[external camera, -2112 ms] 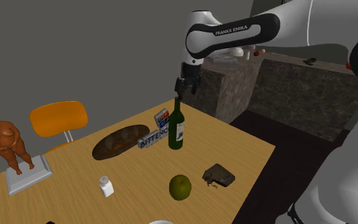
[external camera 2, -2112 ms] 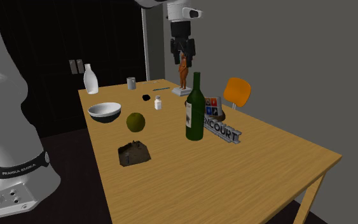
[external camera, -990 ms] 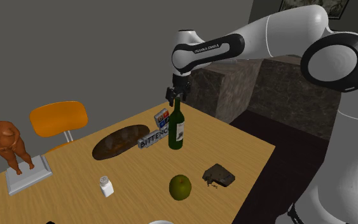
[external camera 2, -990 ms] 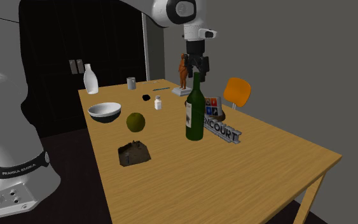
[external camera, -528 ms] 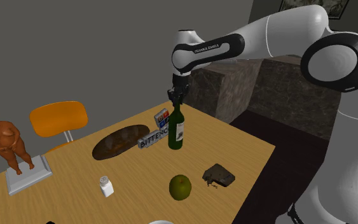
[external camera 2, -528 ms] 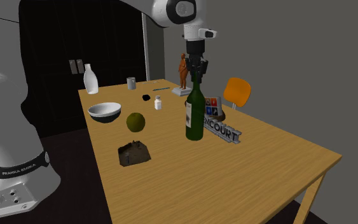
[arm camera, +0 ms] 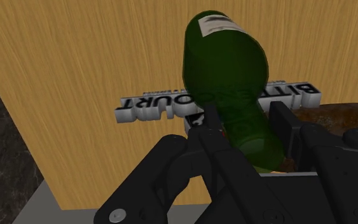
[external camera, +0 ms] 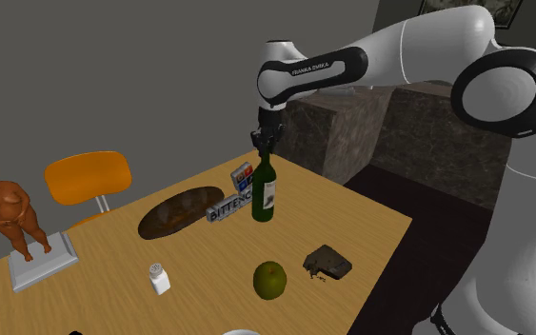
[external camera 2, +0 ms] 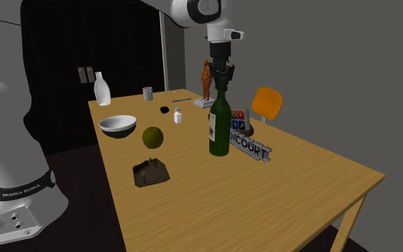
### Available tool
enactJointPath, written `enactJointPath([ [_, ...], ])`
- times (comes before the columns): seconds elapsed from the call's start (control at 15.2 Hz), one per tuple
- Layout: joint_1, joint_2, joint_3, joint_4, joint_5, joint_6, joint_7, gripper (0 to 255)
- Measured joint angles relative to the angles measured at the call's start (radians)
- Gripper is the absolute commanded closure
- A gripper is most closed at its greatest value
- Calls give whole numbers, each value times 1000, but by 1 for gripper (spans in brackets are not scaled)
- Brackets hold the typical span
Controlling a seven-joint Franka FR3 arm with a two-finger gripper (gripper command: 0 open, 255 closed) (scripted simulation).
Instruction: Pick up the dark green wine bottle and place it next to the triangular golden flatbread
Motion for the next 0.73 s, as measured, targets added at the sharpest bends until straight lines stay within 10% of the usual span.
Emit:
enactJointPath([
  [0.73, 0, -13, 0, 131, 1, -144, -1, 255],
])
